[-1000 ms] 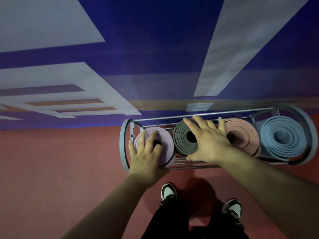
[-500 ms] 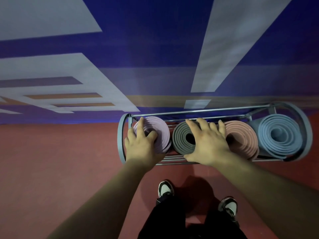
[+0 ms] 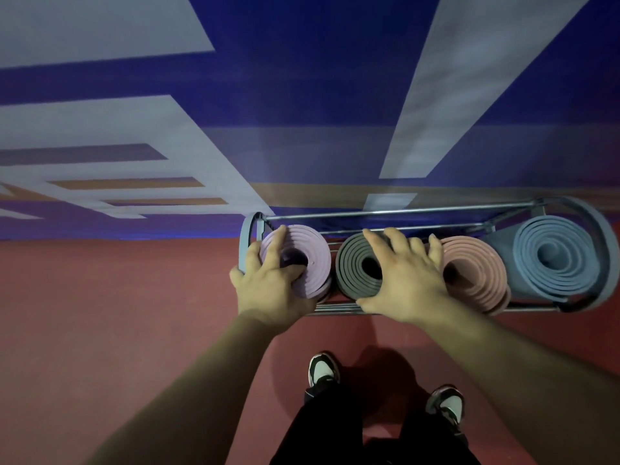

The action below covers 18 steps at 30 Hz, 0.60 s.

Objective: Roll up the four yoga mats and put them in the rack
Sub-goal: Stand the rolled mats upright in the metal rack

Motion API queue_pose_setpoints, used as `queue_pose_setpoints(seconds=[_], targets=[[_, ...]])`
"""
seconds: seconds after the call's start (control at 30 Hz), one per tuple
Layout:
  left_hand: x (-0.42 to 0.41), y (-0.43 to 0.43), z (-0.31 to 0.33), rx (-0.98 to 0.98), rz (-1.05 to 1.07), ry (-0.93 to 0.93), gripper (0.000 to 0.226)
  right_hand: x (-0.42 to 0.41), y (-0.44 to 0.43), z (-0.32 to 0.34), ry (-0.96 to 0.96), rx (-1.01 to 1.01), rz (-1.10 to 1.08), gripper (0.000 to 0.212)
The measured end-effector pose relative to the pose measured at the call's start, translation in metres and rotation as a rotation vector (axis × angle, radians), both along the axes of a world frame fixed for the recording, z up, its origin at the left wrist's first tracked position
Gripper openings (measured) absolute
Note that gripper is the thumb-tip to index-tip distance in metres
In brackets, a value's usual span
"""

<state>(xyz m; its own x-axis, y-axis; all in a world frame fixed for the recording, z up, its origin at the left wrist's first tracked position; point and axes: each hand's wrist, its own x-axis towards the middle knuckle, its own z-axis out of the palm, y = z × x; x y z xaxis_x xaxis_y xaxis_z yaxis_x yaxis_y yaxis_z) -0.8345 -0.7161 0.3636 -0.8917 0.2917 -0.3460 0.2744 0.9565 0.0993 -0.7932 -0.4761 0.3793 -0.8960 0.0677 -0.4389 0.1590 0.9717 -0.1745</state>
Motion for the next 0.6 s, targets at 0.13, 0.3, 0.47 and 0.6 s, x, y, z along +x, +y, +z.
queue_pose_setpoints(seconds=[0.13, 0.3, 0.47, 0.6], targets=[[-0.017, -0.005, -0.002, 0.072, -0.069, 0.089, 0.060, -0.002, -0.007, -0.003, 0.024, -0.014, 0.025, 0.126], [-0.034, -0.010, -0.003, 0.091, -0.158, 0.117, 0.056, -0.009, -0.011, -0.005, 0.050, -0.024, -0.033, 0.125], [-0.032, -0.010, -0.008, 0.066, -0.177, 0.111, 0.056, -0.014, -0.011, -0.007, 0.014, -0.021, -0.036, 0.129], [-0.024, -0.012, -0.009, 0.076, -0.191, 0.077, 0.056, -0.018, -0.004, -0.004, -0.021, -0.025, -0.008, 0.132]])
